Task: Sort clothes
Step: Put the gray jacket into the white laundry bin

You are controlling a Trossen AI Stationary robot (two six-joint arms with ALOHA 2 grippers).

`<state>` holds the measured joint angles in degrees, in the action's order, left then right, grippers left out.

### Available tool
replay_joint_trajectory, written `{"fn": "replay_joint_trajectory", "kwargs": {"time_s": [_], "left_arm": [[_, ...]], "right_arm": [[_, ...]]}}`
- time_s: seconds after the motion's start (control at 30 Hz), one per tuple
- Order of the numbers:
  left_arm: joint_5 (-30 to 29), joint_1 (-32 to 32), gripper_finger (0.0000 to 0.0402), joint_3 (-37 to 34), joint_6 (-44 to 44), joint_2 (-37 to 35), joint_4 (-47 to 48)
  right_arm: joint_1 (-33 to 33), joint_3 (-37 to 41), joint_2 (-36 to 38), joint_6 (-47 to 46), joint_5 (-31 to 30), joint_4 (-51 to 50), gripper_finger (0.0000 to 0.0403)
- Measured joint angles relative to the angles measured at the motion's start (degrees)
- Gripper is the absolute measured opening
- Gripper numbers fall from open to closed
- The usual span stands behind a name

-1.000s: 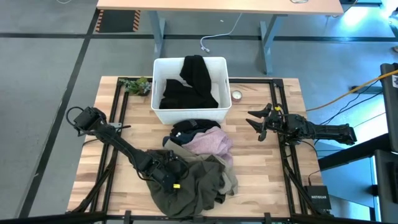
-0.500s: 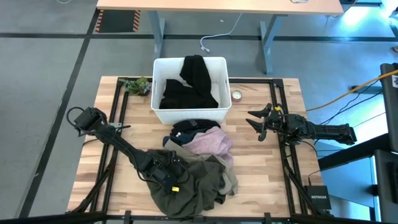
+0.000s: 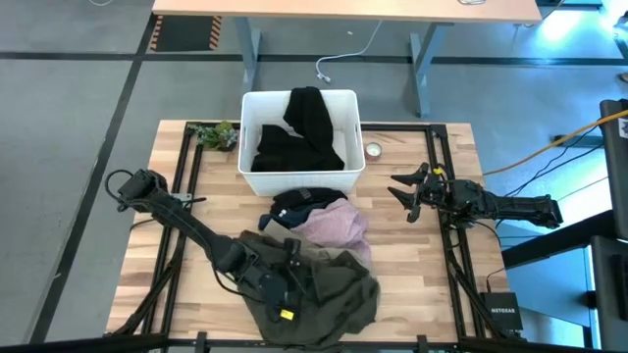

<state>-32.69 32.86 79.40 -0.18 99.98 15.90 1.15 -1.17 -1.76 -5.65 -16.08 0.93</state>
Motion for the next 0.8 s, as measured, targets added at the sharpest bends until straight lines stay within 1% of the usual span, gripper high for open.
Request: {"fn": "replay_joint_trajectory", "kwargs": {"time_s": [0.13,0.2,0.33,0.47,0.67,0.8], "left_arm": [[-5.18,-0.1,0.0017,3.21,6.73,-0.02,-0.91],[-6.74,-0.42,0.0015,4.55,10.19,-0.13,-2.45],[-7.17,-2.2,0.0006,6.75,14.15,-1.4,-4.46],[-7.4,-4.51,0.001,8.32,17.13,-2.45,-5.0],[-7.54,-9.71,0.0008,11.56,19.72,-3.83,-4.74],[-7.57,-12.87,0.0006,14.69,22.43,-5.14,-6.89]], "right_arm": [[0.0,0.0,0.0,0.0,0.0,-0.02,0.0214],[0.0,0.0,0.0,0.0,0.0,0.0,0.0214],[0.0,0.0,0.0,0.0,0.01,-0.01,0.0214],[0.0,0.0,0.02,0.0,0.02,0.02,0.0214],[0.0,0.0,0.02,0.0,0.02,-0.01,0.0214],[0.0,0.0,0.01,0.0,0.02,-0.02,0.0214]]}}
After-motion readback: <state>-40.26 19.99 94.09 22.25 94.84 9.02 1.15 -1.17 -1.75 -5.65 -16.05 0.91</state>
